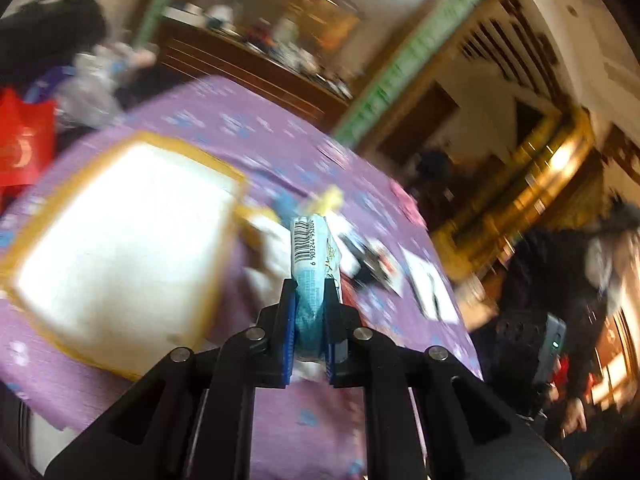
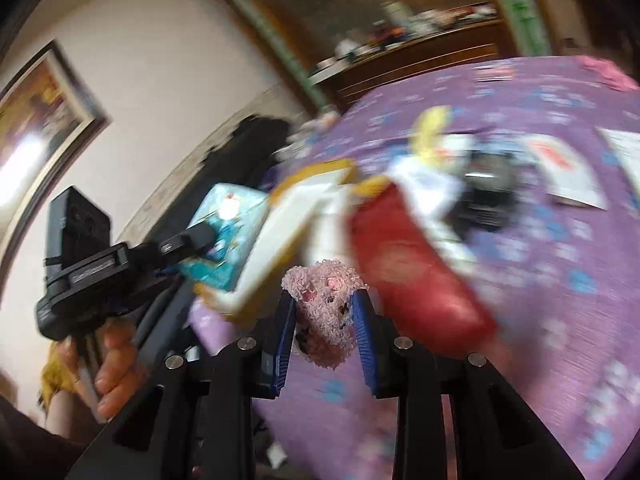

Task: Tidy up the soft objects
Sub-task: 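Carry both items over the white foam tray and open both tools to drop them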

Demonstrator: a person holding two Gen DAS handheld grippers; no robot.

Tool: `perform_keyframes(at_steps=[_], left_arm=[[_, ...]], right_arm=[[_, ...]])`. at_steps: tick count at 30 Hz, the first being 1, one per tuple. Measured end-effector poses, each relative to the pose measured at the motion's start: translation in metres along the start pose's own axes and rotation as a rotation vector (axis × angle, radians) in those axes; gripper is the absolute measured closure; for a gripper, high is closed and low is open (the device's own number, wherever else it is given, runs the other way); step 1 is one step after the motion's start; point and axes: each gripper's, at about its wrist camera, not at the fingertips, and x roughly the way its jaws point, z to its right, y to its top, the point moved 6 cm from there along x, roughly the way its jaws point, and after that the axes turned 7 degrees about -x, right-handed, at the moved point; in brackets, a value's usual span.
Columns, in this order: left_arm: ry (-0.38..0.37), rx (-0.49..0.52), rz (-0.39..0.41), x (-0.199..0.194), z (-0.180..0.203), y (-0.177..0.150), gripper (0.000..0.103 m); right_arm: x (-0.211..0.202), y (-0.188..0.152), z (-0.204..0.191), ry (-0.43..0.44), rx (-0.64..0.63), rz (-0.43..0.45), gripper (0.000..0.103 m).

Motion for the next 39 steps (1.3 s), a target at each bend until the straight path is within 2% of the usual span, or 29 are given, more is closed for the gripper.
perform_keyframes(at_steps=[5,7,10,13,16,17,23,29,32,35,38,39], left_arm=[[0.048,-0.070,0.058,-0.014,-0.041,0.020,0.094],[0.079,-0.085,0.093,-0.019,-0.054,0.026,0.094],[0.154,-0.092,0.137,-0.022,-0.075,0.035,0.094],[0.228,-0.108,0.138,-0.014,-0.100,0.035,0.094],[0.254,-0.138,0.077,0.009,-0.121,0.030,0.094],[0.254,-0.142,0.063,0.012,-0.122,0.028,0.094],[0.274,-0.111,0.020,0.026,-0.111,0.013,0.094],[0.365,-0.081,-0.018,0.039,-0.114,0.007,0.094],[0.380,-0.123,-0.048,0.042,-0.123,0.004,0.092],[0.374,-0.168,-0.063,0.042,-0.131,0.003,0.088],[0.377,-0.182,-0.033,0.033,-0.128,0.005,0.084],[0.388,-0.172,-0.011,0.030,-0.125,0.007,0.073]], right_arm=[[0.039,0.021,-0.047,0.089,-0.070,-0.060,0.075],[0.055,0.027,-0.065,0.089,-0.106,-0.076,0.075],[0.080,0.029,-0.070,0.109,-0.103,-0.120,0.075],[0.118,0.025,-0.065,0.081,-0.105,-0.182,0.075],[0.145,0.011,-0.060,-0.014,-0.151,-0.258,0.075],[0.146,0.001,-0.054,-0.034,-0.155,-0.298,0.075],[0.110,-0.004,-0.052,-0.090,-0.258,-0.296,0.075],[0.104,-0.003,-0.073,-0.108,-0.306,-0.277,0.074],[0.126,-0.006,-0.095,-0.134,-0.340,-0.258,0.068],[0.136,-0.005,-0.094,-0.127,-0.350,-0.248,0.061],[0.132,-0.003,-0.095,-0.054,-0.317,-0.234,0.042],[0.128,-0.001,-0.096,-0.009,-0.285,-0.216,0.029]])
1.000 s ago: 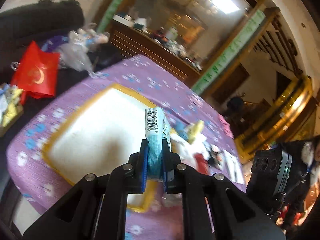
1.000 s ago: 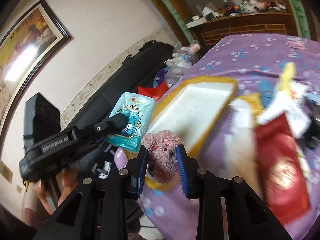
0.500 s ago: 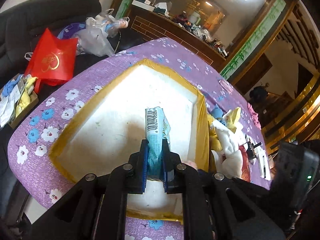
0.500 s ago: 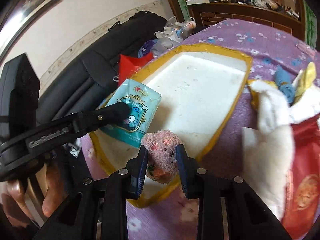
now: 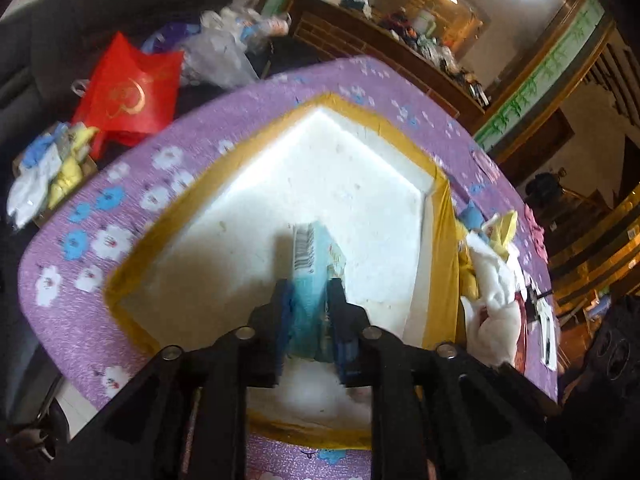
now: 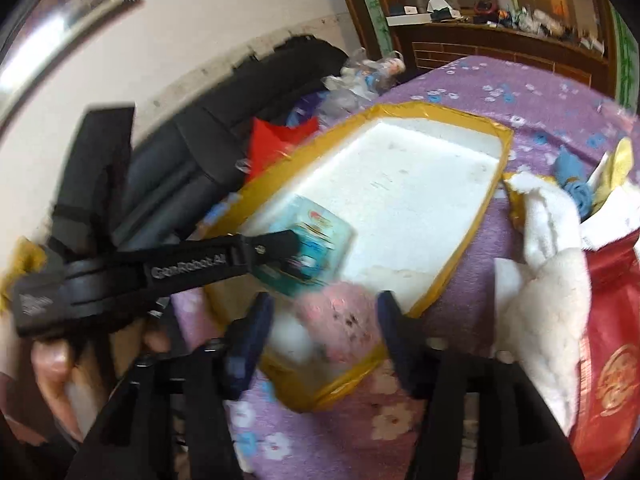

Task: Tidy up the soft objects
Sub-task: 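Carry both items over the white foam tray and open both tools to drop them, then move both tools back toward the white towel and red coffee bag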

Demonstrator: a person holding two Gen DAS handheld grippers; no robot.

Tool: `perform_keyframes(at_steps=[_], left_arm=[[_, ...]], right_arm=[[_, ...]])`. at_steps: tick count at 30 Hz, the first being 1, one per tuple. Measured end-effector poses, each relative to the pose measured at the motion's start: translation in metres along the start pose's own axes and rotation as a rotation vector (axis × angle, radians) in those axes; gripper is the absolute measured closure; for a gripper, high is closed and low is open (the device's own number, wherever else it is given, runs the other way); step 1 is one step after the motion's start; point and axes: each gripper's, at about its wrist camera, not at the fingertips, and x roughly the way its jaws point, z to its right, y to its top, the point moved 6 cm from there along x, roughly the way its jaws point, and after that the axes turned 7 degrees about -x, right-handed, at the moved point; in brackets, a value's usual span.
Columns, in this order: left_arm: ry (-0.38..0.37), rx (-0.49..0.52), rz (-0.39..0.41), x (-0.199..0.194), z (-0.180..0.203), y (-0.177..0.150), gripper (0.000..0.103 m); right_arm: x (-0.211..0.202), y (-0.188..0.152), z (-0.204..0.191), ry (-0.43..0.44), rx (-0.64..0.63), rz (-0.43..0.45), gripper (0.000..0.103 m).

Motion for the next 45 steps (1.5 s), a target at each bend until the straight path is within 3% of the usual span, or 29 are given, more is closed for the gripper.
perform_keyframes(at_steps=[1,3,5,8,10,13,19,22,25,29,30,35,43,45], left_arm=[[0.001,0.011,0.033,-0.005,0.002,0.001,0.054],[0.013,0.008,0.096,-0.012,0.002,0.004,0.036],[0.047,0.002,0.133,-0.017,0.001,0.005,0.035],[0.084,0.045,0.103,-0.014,0.006,0.003,0.035],[0.109,0.065,0.139,-0.019,0.012,0.000,0.035],[0.100,0.094,0.161,-0.027,0.026,-0.009,0.035],[-0.044,0.196,0.125,-0.038,0.080,-0.038,0.035],[-0.115,0.319,0.097,-0.037,0.114,-0.059,0.035],[-0.184,0.421,0.000,-0.029,0.144,-0.085,0.036],[-0.247,0.471,-0.144,-0.015,0.166,-0.111,0.036],[-0.240,0.477,-0.153,-0.012,0.167,-0.115,0.036],[-0.145,0.556,-0.052,-0.016,0.179,-0.127,0.036],[-0.161,0.545,-0.102,-0.012,0.173,-0.141,0.036],[-0.160,0.544,-0.079,-0.017,0.173,-0.142,0.036]], right_arm=[[-0.002,0.002,0.001,0.032,0.022,0.019,0.020],[-0.015,0.000,0.002,0.064,0.038,0.052,0.016],[-0.029,-0.003,0.004,0.054,0.029,0.082,0.016],[-0.047,-0.012,0.009,0.057,0.058,0.108,0.016],[-0.054,-0.015,0.018,0.031,0.083,0.130,0.016],[-0.073,-0.021,0.033,-0.001,0.125,0.168,0.016],[-0.124,-0.042,0.063,-0.119,0.215,0.261,0.019],[-0.147,-0.061,0.077,-0.151,0.251,0.274,0.021],[-0.168,-0.086,0.092,-0.152,0.289,0.283,0.021],[-0.184,-0.108,0.106,-0.156,0.300,0.260,0.020],[-0.188,-0.111,0.109,-0.163,0.310,0.256,0.020],[-0.199,-0.126,0.118,-0.160,0.338,0.242,0.019],[-0.204,-0.130,0.118,-0.163,0.346,0.251,0.019],[-0.206,-0.132,0.121,-0.165,0.353,0.258,0.019]])
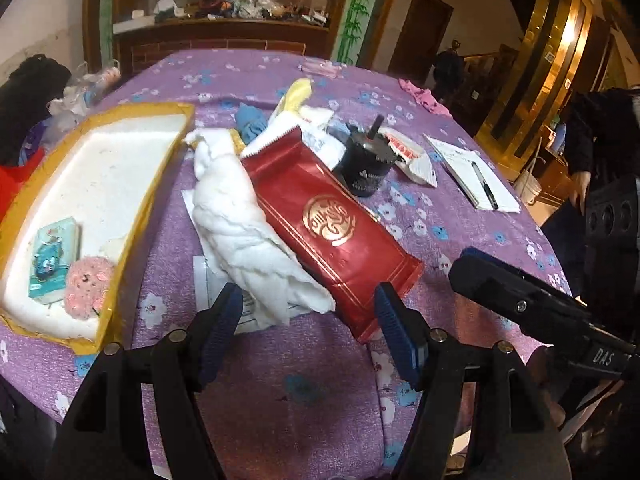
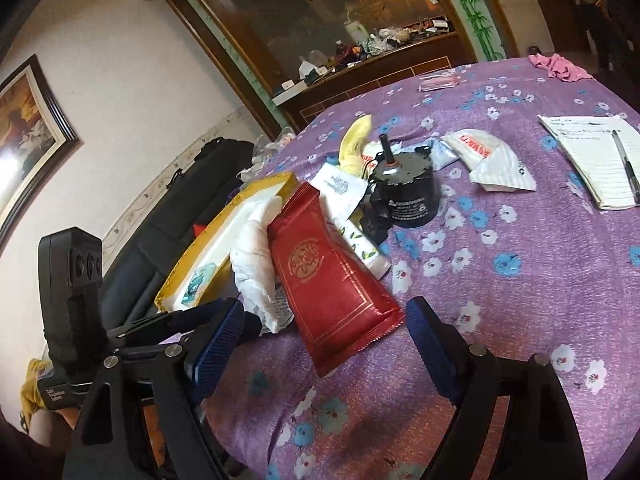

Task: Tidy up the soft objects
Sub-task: 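Move both tools back toward the white towel and red coffee bag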

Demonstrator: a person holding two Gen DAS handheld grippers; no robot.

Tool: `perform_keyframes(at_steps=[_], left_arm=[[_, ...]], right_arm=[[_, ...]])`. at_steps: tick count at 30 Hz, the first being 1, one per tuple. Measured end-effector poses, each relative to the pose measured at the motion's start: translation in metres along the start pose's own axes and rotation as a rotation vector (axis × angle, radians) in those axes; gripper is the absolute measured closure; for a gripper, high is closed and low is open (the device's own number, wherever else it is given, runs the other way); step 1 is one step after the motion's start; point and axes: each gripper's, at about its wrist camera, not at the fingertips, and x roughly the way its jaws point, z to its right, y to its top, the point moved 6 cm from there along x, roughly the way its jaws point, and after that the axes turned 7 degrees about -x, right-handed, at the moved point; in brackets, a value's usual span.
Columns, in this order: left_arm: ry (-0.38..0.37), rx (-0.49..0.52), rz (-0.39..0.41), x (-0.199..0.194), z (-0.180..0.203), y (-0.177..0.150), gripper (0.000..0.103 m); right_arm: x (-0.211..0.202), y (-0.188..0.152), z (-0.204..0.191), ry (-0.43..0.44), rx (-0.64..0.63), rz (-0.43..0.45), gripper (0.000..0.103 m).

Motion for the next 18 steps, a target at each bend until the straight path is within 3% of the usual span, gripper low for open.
perform_keyframes(at_steps=[13,18], left_arm=[[-0.017,-0.053,-0.015,0.004,-0.010,0.006,0.036],[0.040,-0.079,-0.009,0.011,-0.025,0.023,0.036]], right_arm=[[0.003,-0.010,0.021,-0.001,0.051,-0.040,0.020],[0.024,-0.001,0.017,0.047,0.063,-0.078,0.021]])
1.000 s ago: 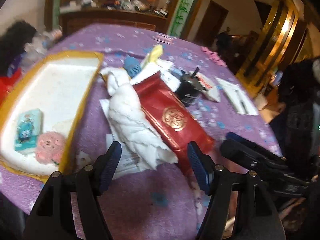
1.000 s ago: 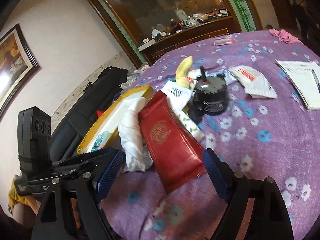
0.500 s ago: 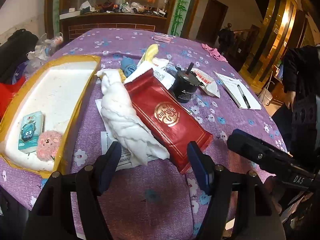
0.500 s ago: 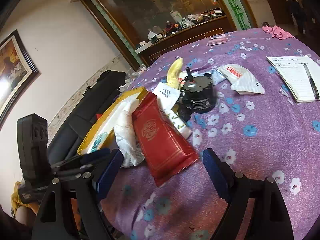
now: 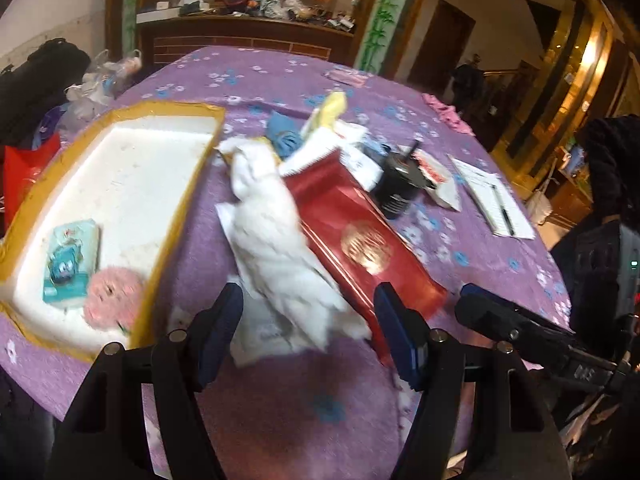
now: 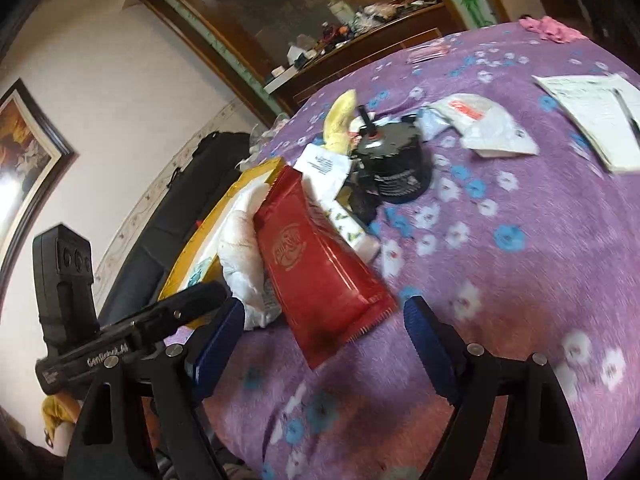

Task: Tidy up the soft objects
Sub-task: 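Move both tools back toward the white towel and red coffee bag, then grasp the white towel with the left tool while the right tool grasps the red coffee bag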

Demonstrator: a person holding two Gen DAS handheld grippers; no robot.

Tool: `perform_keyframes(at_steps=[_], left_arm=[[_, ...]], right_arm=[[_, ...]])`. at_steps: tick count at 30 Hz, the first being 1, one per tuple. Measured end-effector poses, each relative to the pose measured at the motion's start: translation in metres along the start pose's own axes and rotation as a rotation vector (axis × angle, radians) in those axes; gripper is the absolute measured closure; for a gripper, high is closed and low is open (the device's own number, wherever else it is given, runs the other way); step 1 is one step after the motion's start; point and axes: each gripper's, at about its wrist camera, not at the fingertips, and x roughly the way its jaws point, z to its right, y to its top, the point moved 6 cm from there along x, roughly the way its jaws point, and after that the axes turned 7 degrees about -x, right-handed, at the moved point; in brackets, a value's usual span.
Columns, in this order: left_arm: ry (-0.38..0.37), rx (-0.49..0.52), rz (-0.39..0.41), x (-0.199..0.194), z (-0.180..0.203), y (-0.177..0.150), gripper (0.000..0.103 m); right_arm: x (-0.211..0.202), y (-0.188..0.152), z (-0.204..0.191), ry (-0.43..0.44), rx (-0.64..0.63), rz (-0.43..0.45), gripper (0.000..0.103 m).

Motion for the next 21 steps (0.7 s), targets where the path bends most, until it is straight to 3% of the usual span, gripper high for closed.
perform_keyframes(at_steps=[6,9,12,16,21], left_arm=[[0.037,-0.058,-0.025,0.026,-0.019,0.022,0.041],[0.019,-0.099,-0.062,0.037,-0.028,0.022,0.041],[0.005,-0.083,-0.091,0.042,-0.025,0.014,0.043],[0.030,-0.050,-0.077,0.043,-0.021,0.013,0.043],[0.027,-0.036,-0.073,0.044,-0.020,0.013,0.053]], right_arm=[[0.035,0.037,-0.026,0.039,-0.105,-0.076,0.021],[0.055,0.047,-0.027,-0.039,-0.160,-0.104,0.021],[0.077,0.044,-0.018,-0.045,-0.118,-0.161,0.026],[0.073,0.041,-0.024,-0.088,-0.168,-0.150,0.039],[0.071,0.025,-0.033,-0.203,-0.233,-0.146,0.057]])
